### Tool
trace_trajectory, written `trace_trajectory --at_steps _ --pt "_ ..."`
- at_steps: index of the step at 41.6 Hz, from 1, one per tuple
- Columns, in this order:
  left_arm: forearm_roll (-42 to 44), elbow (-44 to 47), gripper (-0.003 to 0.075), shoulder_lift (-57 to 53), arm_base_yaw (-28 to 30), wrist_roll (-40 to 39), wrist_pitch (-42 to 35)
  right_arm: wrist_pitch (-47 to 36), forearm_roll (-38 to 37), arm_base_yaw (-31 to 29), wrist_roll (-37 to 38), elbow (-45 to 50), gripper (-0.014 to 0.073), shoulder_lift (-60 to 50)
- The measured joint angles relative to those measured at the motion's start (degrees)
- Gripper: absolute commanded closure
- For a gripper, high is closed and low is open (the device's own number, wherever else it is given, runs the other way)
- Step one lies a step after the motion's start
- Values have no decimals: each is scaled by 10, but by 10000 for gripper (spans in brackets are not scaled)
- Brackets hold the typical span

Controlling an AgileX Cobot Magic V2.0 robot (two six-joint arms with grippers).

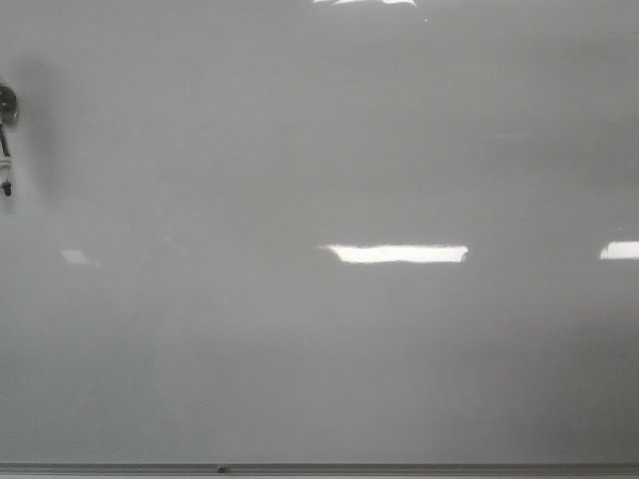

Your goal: Write number 5 on whiteboard

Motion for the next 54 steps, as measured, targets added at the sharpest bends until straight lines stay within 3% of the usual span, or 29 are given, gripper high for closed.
trace_trajectory --at_steps 25,35,39,48,54 --pt "-10 0 154 200 0 0 -220 -1 0 0 0 0 35 0" --pt "-10 0 167 246 0 0 -266 -1 0 0 0 0 35 0" --pt "-11 0 251 256 0 0 -278 -1 0 0 0 0 35 0" --pt "-13 0 531 257 0 0 -287 -1 0 0 0 0 35 0" --pt "-13 0 643 257 0 0 -288 -1 0 0 0 0 35 0"
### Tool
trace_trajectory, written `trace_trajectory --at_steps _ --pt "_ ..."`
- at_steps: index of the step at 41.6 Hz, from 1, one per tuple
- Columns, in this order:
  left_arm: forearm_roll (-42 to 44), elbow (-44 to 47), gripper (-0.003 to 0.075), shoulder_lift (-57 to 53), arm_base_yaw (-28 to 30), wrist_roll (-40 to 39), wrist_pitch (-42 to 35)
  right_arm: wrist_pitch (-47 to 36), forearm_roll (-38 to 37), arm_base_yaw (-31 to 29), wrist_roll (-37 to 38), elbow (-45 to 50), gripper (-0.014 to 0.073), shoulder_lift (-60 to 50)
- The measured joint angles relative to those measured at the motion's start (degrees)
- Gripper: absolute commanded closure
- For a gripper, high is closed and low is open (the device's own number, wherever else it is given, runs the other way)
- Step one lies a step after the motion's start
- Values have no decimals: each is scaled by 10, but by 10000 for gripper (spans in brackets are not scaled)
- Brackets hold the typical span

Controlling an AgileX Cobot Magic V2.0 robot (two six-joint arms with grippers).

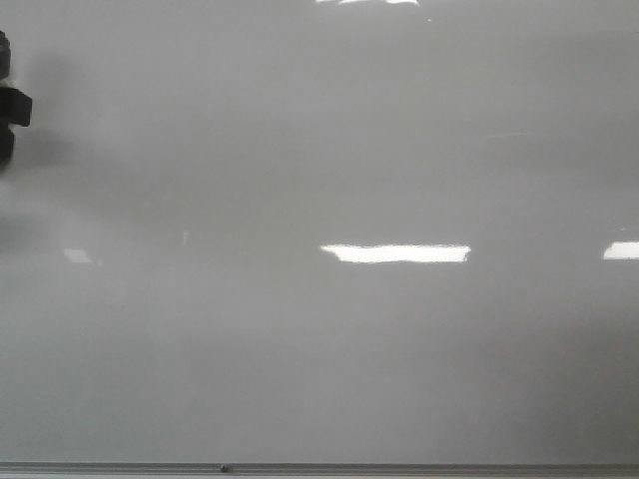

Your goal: Write number 5 on whiteboard

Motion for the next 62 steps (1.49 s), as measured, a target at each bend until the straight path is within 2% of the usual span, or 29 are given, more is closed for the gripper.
trace_trajectory --at_steps 7,19,25,30,34,40,47,53,62 --pt "0 -11 707 -14 0 0 57 -1 0 0 0 0 35 0" --pt "4 -99 713 -103 -1 8 349 87 14 0 -11 -53 35 2" --pt "4 -170 713 -125 -15 83 503 129 45 0 -47 -84 35 12" --pt "4 -227 713 -126 -48 138 598 158 92 0 -106 -113 35 31" --pt "4 -282 713 -123 -115 210 665 197 156 16 -197 -152 35 80" --pt "4 -309 713 -88 -215 281 688 236 190 81 -320 -197 35 155" --pt "4 -309 713 -37 -335 340 670 245 195 201 -455 -220 35 220" --pt "2 -309 713 -11 -398 350 650 234 214 280 -503 -220 35 248" --pt "2 -309 713 -3 -431 357 642 195 219 332 -529 -220 35 275"
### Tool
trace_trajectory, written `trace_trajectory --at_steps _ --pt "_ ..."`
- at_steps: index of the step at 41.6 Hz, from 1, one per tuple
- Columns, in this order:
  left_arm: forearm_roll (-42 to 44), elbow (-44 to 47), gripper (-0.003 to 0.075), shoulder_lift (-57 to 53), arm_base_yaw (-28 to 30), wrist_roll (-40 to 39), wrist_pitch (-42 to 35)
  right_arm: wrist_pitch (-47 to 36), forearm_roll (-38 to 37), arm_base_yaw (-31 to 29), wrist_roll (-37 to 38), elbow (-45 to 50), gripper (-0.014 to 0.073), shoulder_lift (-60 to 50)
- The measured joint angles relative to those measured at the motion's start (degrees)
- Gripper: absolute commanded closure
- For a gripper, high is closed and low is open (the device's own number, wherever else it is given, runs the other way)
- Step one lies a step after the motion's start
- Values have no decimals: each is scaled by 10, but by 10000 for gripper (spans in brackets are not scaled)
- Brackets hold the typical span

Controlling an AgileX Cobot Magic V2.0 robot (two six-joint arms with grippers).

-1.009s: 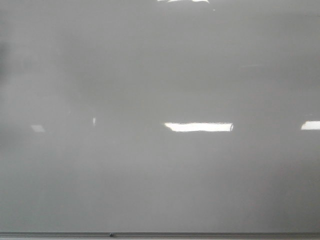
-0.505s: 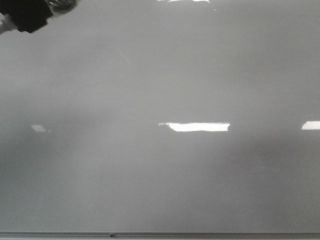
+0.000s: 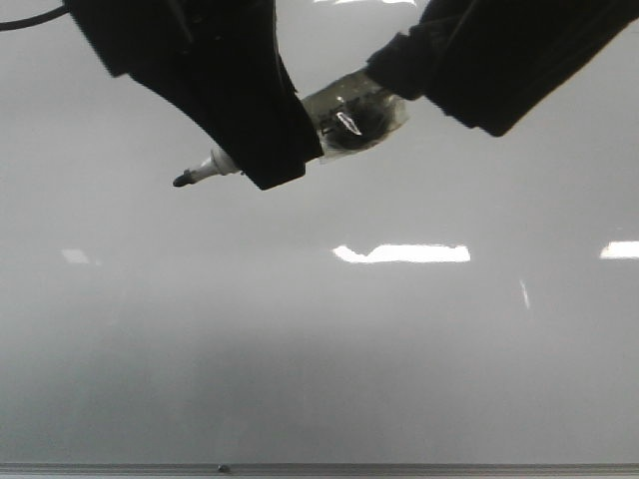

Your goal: Write number 5 on whiteboard

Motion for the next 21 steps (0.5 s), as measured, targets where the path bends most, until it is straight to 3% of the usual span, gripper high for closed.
trace_trajectory --at_steps 4,7,12,17,21 --pt "0 0 713 0 -4 1 -7 -14 3 9 -2 0 46 10" --pt "0 0 713 0 -4 1 -8 -20 3 10 -2 0 113 15" --pt "0 0 713 0 -4 2 -10 -26 7 10 -3 0 342 15" --pt "0 0 698 0 -4 3 -11 -26 8 10 -3 0 505 15" --pt "4 0 590 0 -4 11 -12 -24 8 10 -5 0 612 15"
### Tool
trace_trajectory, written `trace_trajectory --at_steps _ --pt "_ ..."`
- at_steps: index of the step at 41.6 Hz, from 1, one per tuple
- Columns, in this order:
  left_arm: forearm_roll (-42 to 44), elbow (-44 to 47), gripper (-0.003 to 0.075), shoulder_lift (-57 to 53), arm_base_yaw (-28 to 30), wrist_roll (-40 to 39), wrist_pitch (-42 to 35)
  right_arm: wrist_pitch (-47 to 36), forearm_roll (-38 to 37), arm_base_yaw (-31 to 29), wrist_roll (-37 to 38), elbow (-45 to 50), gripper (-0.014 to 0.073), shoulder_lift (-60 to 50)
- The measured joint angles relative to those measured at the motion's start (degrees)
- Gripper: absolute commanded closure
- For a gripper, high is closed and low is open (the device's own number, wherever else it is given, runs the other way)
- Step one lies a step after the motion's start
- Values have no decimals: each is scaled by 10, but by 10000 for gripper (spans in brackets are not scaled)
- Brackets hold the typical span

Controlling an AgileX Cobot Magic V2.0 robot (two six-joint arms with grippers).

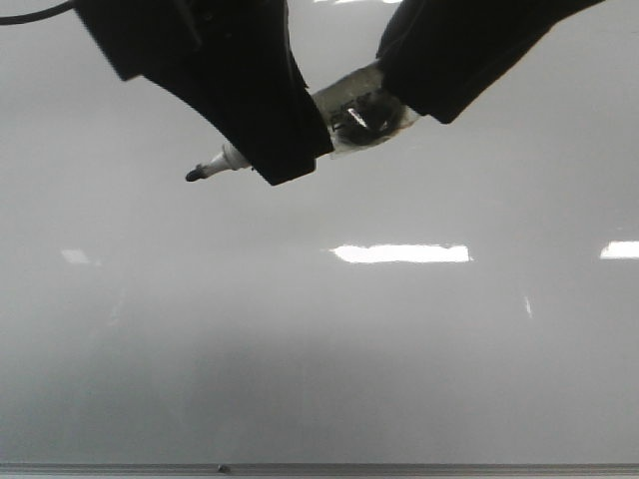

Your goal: Write number 5 on whiteboard

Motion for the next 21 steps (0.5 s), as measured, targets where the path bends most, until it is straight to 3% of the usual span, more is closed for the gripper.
trace_trajectory --at_steps 3,7,10,21 --pt "0 0 464 0 0 1 0 0 0 0 0 0 664 0" --pt "0 0 273 0 0 0 0 0 2 0 0 0 662 0" --pt "0 0 190 0 0 -3 0 0 2 0 0 0 662 0" --pt "2 0 166 -26 61 -59 15 0 4 -6 0 0 662 -9"
